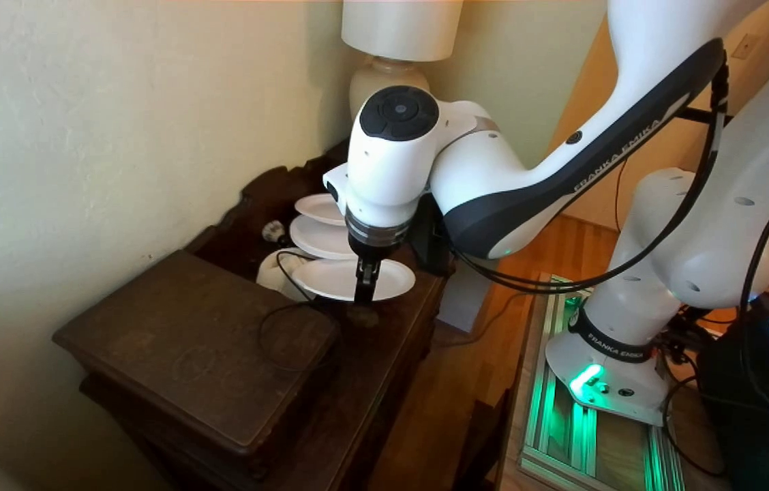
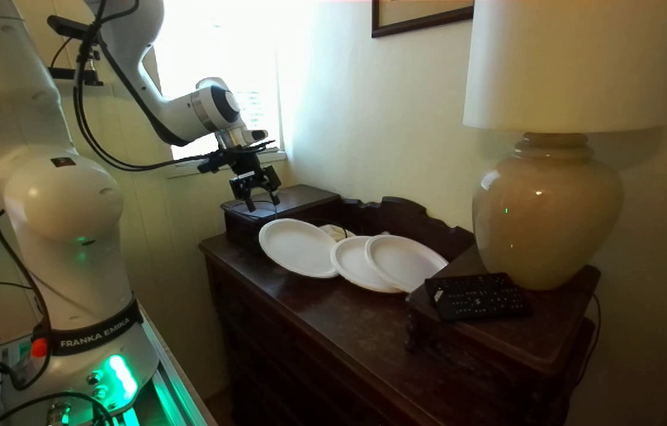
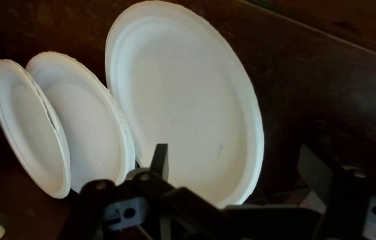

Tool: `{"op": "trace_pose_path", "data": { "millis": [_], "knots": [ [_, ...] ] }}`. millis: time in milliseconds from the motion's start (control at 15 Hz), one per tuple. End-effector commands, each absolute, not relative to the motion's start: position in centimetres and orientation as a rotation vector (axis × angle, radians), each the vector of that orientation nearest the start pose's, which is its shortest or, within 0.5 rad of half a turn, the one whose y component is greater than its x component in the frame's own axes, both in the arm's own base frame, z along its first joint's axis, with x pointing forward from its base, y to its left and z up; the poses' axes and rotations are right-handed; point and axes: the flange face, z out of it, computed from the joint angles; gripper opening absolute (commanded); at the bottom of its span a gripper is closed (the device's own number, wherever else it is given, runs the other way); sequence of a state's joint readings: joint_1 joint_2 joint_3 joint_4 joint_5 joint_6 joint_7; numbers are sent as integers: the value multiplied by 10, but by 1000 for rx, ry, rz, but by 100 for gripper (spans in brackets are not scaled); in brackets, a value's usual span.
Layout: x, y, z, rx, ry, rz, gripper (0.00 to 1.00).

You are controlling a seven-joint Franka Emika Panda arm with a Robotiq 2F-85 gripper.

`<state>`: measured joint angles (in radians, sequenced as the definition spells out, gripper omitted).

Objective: Stack the plates

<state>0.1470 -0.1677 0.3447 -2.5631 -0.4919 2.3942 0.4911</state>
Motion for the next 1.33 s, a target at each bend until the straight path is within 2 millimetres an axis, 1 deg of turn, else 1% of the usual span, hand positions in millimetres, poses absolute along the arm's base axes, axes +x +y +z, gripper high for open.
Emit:
{"op": "trace_pose_path", "data": {
  "millis": [0,133,533,600,667,733,800,933,1267],
  "knots": [
    [393,208,307,-3400,-643,-288,100],
    [394,210,299,-3389,-656,-285,100],
    [399,207,281,-3414,-664,-302,99],
    [401,206,278,-3420,-664,-303,96],
    [401,206,275,-3422,-669,-299,94],
    [402,206,273,-3425,-670,-302,87],
    [403,206,270,-3425,-671,-302,87],
    [405,206,266,-3425,-680,-304,74],
    [408,212,260,-3419,-714,-300,66]
  ]
}}
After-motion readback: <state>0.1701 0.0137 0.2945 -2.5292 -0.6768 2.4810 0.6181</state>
